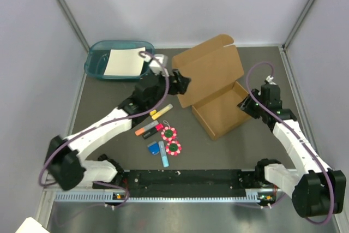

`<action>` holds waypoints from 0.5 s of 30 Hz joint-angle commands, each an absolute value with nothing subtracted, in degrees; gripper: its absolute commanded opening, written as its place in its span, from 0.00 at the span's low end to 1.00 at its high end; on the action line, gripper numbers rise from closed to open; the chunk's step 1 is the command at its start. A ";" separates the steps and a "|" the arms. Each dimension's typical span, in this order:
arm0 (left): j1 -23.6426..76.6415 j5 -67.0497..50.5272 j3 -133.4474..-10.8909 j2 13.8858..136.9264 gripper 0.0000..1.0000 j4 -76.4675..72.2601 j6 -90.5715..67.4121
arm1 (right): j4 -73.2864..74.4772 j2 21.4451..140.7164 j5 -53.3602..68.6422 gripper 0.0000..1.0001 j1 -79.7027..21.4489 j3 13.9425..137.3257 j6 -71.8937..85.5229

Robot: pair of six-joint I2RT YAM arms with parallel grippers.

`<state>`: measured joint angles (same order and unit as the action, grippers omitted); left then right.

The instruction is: Fold the paper box

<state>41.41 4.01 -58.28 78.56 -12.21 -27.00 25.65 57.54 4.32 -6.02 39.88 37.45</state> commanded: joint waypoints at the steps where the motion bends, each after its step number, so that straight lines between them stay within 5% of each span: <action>1: 41.66 18.96 -53.09 66.19 0.81 -3.90 -24.35 | 21.09 55.90 3.08 0.39 -7.21 42.10 36.30; 5: 40.70 25.05 -49.58 63.98 0.88 8.25 -21.63 | 20.92 55.20 3.60 0.39 -7.99 42.45 36.47; 10: 38.94 15.21 -54.21 72.22 0.77 21.94 -12.06 | 20.57 51.08 4.04 0.39 -9.40 42.54 35.33; 15: 38.41 9.60 -63.98 82.16 0.78 30.94 -7.39 | 20.57 47.82 5.62 0.39 -9.67 41.84 35.24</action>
